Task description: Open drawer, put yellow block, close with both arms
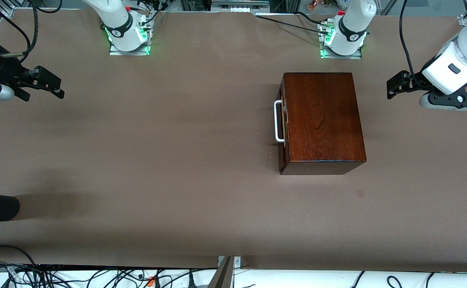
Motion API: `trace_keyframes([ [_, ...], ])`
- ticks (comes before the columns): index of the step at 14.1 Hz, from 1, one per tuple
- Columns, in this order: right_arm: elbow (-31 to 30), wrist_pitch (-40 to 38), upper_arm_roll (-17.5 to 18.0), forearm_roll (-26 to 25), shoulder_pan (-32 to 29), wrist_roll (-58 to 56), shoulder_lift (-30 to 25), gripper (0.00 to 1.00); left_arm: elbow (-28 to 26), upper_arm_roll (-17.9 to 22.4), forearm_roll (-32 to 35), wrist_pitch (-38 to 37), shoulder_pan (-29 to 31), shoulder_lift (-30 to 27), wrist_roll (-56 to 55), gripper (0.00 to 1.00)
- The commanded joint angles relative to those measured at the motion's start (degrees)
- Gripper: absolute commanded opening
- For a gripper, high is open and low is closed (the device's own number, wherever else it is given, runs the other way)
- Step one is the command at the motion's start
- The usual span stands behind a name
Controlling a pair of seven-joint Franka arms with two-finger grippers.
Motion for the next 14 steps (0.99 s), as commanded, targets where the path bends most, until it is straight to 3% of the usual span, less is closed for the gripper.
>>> trace_keyframes([
  [1,1.1,-1.0,0.2,-0.1,-0.3,0.8,0.2,1.00,-2.3,0.6,-1.2,1.1,0.1,-2.3,2.6,1.00],
  [14,1.1,-0.9,0.2,-0.1,-0.3,0.8,0.2,1.00,-2.3,0.6,-0.8,1.4,0.4,-2.4,2.1,1.00],
])
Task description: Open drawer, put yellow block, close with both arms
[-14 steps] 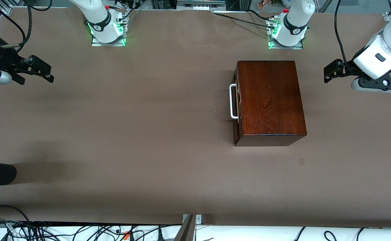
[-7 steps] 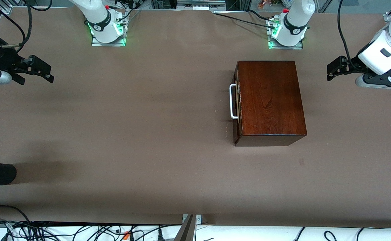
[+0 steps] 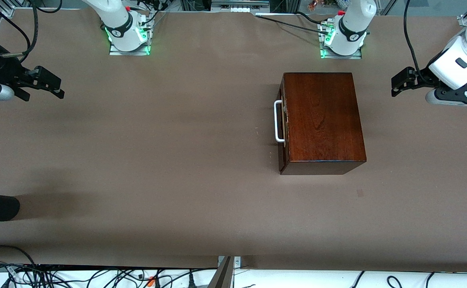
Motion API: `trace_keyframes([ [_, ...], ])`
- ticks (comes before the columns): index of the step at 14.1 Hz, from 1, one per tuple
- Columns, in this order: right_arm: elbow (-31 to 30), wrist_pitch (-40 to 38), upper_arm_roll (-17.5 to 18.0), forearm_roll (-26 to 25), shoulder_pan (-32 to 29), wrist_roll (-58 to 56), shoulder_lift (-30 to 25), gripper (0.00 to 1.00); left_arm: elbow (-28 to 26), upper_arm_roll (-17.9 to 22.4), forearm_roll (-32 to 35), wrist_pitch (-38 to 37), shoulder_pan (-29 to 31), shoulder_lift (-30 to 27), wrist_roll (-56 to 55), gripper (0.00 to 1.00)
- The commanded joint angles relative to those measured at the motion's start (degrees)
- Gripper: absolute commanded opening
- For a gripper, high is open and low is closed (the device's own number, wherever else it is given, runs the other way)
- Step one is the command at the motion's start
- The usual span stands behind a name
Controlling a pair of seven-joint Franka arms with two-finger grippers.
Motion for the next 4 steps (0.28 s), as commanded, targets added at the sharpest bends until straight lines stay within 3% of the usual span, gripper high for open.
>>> trace_keyframes([
  [1,1.1,-0.9,0.2,-0.1,-0.3,0.8,0.2,1.00,-1.1,0.1,-0.7,1.0,0.3,-1.0,0.9,1.00],
  [4,1.1,-0.9,0.2,-0.1,-0.3,0.8,0.2,1.00,-0.9,0.1,-0.7,1.0,0.3,-0.8,0.9,1.00],
])
